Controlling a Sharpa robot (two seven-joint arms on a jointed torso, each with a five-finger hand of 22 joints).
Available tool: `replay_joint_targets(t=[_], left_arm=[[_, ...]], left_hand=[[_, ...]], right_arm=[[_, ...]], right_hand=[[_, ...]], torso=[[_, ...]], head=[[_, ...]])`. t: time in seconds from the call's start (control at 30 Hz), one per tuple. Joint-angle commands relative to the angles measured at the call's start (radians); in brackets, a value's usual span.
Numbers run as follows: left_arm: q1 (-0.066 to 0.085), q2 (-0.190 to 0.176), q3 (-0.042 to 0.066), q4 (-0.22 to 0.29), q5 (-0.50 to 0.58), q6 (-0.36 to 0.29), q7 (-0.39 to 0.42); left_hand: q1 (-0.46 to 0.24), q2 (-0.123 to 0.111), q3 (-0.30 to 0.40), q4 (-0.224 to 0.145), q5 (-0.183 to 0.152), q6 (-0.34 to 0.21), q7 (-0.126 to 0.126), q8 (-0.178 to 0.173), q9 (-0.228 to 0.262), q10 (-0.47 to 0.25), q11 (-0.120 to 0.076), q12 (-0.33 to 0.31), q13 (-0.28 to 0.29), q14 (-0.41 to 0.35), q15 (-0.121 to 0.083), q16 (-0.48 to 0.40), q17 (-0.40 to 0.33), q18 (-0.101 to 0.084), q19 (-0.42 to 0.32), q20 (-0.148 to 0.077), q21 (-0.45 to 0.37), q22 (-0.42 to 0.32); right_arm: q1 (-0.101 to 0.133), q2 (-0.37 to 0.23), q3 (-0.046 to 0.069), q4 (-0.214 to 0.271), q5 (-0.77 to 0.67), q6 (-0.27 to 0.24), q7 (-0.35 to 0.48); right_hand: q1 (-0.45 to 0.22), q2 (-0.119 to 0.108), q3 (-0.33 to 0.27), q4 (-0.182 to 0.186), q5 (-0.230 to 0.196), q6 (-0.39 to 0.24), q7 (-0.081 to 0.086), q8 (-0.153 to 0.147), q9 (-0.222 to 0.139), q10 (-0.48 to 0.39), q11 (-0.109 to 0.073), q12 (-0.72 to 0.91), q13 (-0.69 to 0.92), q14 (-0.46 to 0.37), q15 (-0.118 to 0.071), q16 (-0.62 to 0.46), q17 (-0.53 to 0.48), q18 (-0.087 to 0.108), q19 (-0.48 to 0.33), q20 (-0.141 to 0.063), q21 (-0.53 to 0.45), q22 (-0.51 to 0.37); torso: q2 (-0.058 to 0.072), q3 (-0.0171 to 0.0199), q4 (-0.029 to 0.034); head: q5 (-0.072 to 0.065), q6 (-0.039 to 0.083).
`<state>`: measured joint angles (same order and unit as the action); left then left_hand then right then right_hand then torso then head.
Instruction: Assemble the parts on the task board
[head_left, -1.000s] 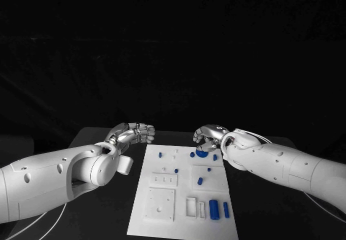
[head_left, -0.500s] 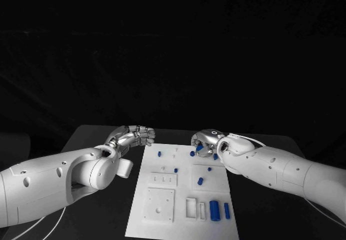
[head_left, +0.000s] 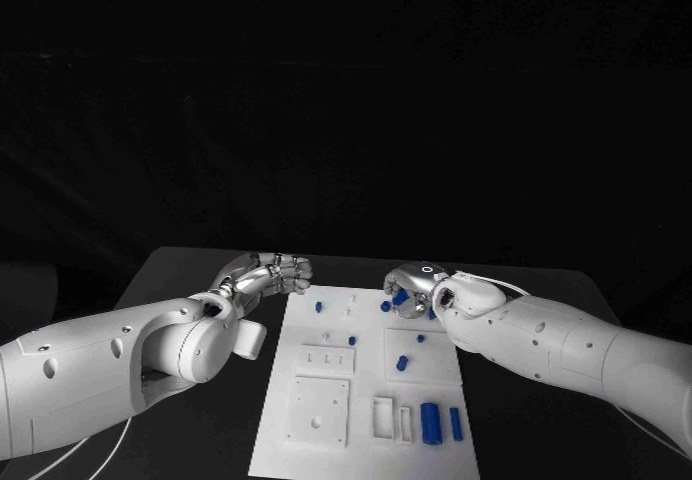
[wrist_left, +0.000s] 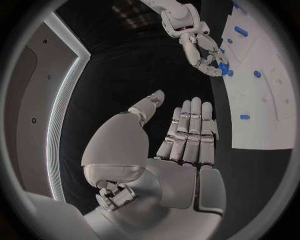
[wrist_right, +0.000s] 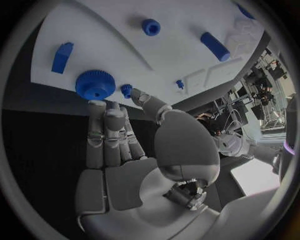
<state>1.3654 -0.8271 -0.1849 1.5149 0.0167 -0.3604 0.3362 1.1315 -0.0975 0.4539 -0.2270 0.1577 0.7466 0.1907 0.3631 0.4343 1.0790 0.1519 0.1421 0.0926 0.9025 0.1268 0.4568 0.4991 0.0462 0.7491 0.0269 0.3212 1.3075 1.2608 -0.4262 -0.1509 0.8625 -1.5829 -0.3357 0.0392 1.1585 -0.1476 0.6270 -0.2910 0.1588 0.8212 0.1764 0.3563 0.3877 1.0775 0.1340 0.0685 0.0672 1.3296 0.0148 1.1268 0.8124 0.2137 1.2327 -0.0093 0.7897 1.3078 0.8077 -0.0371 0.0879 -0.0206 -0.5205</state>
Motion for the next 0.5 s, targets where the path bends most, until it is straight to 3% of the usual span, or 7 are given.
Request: replay_joint_targets(t=[0.03,0.27,0.5], left_arm=[[0.003,0.001,0.002,0.007,-0.006,0.019,0.007],[0.003,0.004,0.004,0.007,-0.006,0.021,0.007],[0.003,0.006,0.004,0.007,-0.006,0.022,0.006]], left_hand=[[-0.009,0.001,0.001,-0.008,-0.006,0.006,0.004,-0.003,-0.002,-0.003,0.004,-0.006,-0.001,-0.005,0.004,-0.006,0.002,0.014,-0.005,0.003,0.007,0.021],[-0.012,0.000,0.001,-0.008,-0.006,0.005,0.004,-0.004,-0.002,-0.003,0.004,-0.008,-0.002,-0.005,0.004,-0.006,0.002,0.014,-0.005,0.003,0.007,0.021],[-0.013,0.001,0.001,-0.008,-0.006,0.006,0.004,-0.004,-0.002,-0.003,0.004,-0.008,-0.002,-0.005,0.004,-0.006,0.002,0.014,-0.005,0.003,0.007,0.021]], right_arm=[[-0.001,0.004,0.000,-0.002,-0.033,-0.016,-0.016],[-0.001,0.011,0.000,-0.008,-0.041,-0.026,-0.020],[-0.001,0.017,0.000,-0.009,-0.056,-0.024,-0.023]], right_hand=[[0.003,-0.004,0.008,0.001,-0.006,0.000,-0.006,-0.003,0.002,-0.009,0.000,-0.002,0.000,-0.008,0.003,0.006,-0.003,0.048,0.036,-0.027,0.003,0.018],[0.002,-0.003,0.018,0.002,-0.015,0.003,-0.007,-0.002,0.003,-0.005,-0.001,-0.001,0.001,-0.009,0.003,0.011,-0.010,0.048,0.037,-0.024,0.003,0.018],[0.019,-0.008,0.050,0.001,-0.062,0.014,-0.012,-0.001,0.005,0.013,-0.005,0.003,0.003,-0.011,-0.001,0.021,-0.024,0.048,0.036,-0.023,0.004,0.018]], torso=[[0.011,-0.0025,0.0018],[0.023,-0.0043,0.0022],[0.034,-0.0086,0.0028]], head=[[-0.001,0.005],[0.003,0.009],[0.007,0.014]])
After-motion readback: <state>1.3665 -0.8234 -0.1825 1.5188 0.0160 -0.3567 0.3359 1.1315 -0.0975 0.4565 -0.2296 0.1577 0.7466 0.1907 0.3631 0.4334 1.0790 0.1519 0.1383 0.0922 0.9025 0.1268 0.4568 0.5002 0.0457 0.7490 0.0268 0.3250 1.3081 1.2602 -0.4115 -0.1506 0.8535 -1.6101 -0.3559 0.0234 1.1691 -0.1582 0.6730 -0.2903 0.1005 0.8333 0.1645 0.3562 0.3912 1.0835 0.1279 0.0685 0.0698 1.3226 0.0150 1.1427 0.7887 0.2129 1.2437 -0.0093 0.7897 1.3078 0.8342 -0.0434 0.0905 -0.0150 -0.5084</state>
